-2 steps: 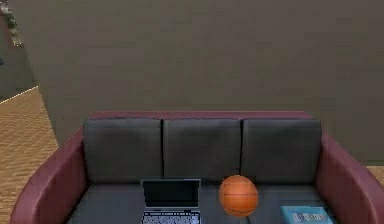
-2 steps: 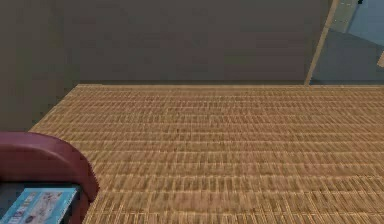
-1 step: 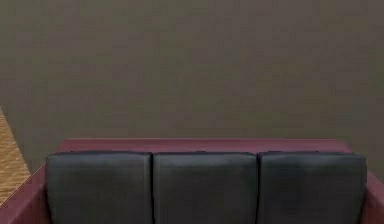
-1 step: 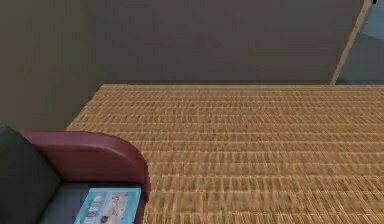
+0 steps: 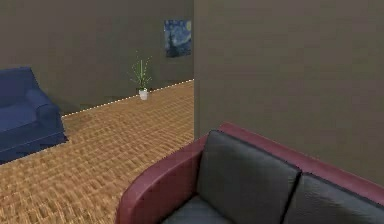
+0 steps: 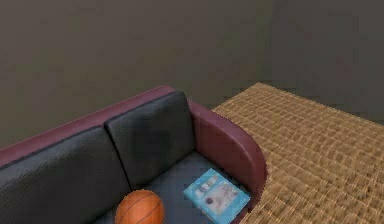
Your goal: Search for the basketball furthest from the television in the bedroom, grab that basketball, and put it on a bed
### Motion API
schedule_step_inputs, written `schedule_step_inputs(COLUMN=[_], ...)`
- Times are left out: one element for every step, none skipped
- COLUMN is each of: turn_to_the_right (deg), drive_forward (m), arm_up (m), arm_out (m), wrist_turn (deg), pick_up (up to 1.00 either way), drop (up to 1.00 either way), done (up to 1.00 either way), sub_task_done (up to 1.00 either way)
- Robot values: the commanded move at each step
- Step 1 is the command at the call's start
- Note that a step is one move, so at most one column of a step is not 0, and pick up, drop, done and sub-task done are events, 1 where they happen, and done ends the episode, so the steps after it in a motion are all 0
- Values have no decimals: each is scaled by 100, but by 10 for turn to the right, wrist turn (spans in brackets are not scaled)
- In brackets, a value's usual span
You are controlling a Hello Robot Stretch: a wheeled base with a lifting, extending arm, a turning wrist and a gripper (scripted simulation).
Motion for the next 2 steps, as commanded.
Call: schedule_step_inputs(turn_to_the_right=[-150,0], drive_forward=[0,0], arm_up=[0,50], arm_out=[0,0], wrist_turn=[0,0], pick_up=[0,0], drop=[0,0], done=[0,0], sub_task_done=[0,0])
